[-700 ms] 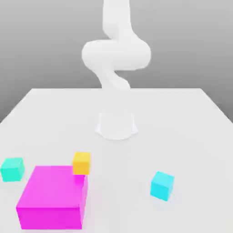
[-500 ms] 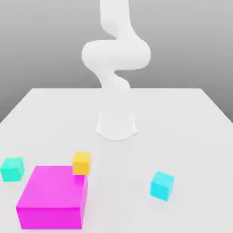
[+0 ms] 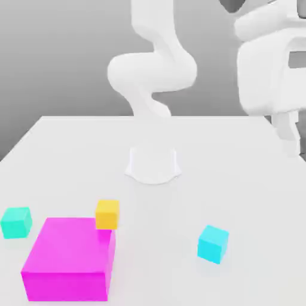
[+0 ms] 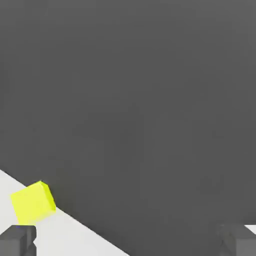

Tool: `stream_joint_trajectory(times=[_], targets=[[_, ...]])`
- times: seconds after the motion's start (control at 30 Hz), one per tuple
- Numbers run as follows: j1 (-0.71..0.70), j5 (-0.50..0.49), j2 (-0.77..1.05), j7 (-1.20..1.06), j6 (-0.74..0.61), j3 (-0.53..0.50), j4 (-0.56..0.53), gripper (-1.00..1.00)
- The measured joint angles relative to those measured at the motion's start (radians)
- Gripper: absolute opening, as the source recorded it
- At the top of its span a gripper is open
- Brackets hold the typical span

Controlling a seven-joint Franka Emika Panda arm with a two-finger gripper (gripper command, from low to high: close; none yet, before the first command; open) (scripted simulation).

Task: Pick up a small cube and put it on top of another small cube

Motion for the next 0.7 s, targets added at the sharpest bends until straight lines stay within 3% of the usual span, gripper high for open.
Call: stream_joint_trajectory(times=[0.43, 0.57, 0.6, 0.7], targets=[[0.134, -0.138, 0.475, -0.075, 0.056, 0.049, 0.136, 0.00], [0.159, -0.168, 0.620, -0.067, 0.145, 0.033, 0.172, 0.00], [0.162, -0.171, 0.639, -0.065, 0.158, 0.030, 0.177, -1.00], [0.162, -0.170, 0.638, -0.066, 0.158, 0.030, 0.177, -1.00]])
